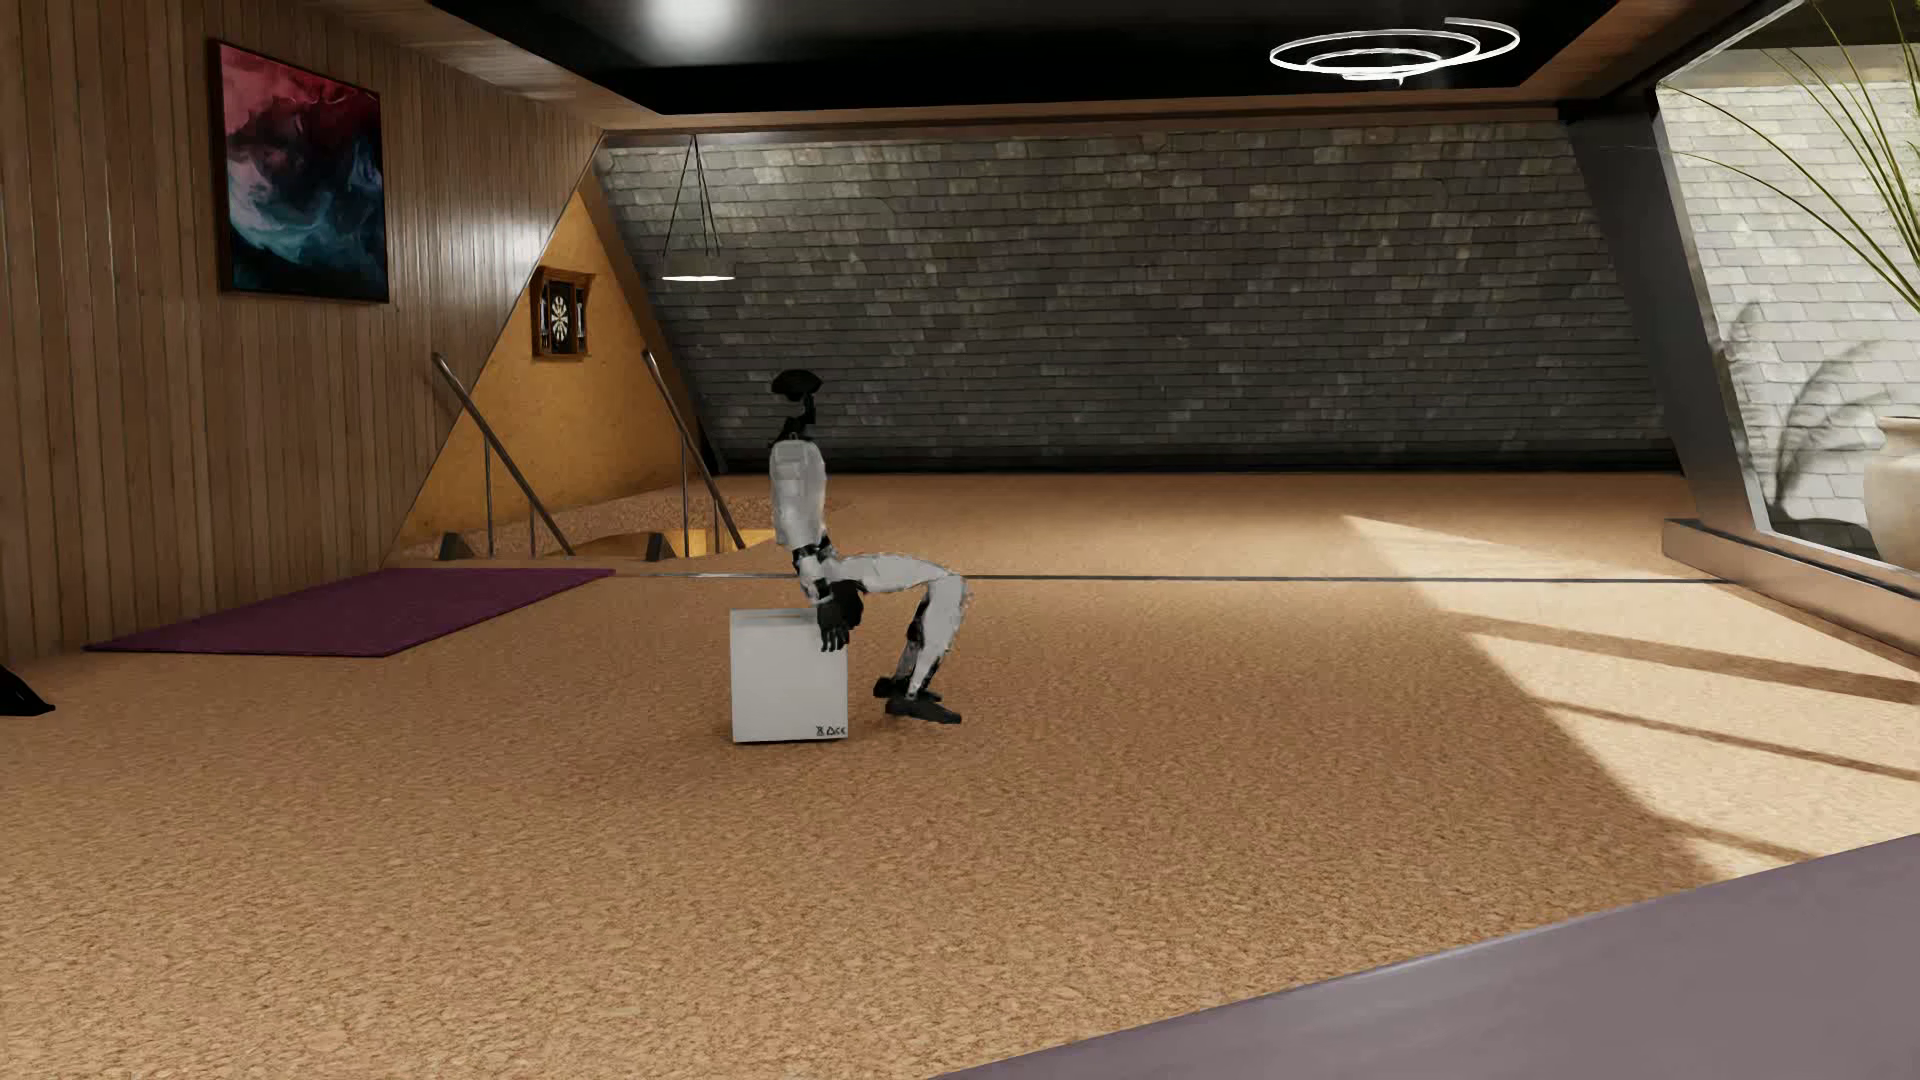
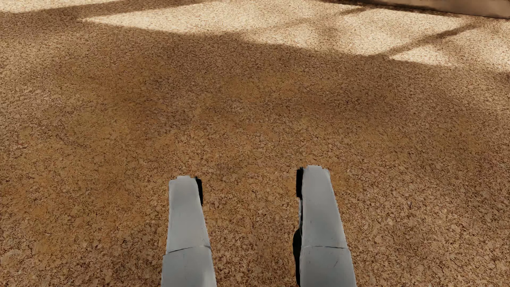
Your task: Rise from the white box
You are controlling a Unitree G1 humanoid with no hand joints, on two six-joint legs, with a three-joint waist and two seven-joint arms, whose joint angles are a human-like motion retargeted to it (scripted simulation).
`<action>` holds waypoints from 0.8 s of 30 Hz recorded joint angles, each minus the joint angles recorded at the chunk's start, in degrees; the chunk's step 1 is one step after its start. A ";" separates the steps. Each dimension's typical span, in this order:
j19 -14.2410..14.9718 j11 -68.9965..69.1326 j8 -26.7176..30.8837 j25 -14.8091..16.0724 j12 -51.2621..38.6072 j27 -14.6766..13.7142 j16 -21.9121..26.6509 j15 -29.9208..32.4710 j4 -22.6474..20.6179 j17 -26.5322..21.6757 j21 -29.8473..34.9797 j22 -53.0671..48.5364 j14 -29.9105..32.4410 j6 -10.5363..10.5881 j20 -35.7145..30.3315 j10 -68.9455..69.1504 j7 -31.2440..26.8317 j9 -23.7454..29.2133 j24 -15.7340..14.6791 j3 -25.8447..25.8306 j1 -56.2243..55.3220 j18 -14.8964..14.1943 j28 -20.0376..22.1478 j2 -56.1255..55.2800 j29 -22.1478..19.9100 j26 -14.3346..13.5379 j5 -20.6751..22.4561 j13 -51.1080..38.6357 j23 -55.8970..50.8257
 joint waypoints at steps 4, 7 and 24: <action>0.09 -0.30 0.01 -0.89 2.17 -0.97 0.16 0.33 0.22 0.84 0.40 -6.59 0.11 -0.03 0.56 0.13 -0.27 -0.12 -0.57 -0.05 0.25 0.09 -1.53 0.84 2.62 -1.48 0.63 1.71 -4.48; -0.26 -0.49 -0.07 -0.61 -0.10 -1.23 0.77 0.46 -0.12 1.16 1.99 -7.96 0.30 -0.29 -1.89 0.05 -0.30 -0.14 1.58 0.04 0.48 0.33 -1.04 1.29 1.21 -2.38 0.93 -0.23 -5.17; 1.60 0.71 0.81 5.18 0.61 -1.14 6.09 -1.38 -1.78 -2.99 0.47 -25.61 -3.01 -0.39 3.36 1.47 -2.25 6.21 -3.12 0.76 -8.70 0.24 1.15 -7.01 -2.46 -1.97 -0.76 -4.47 -19.92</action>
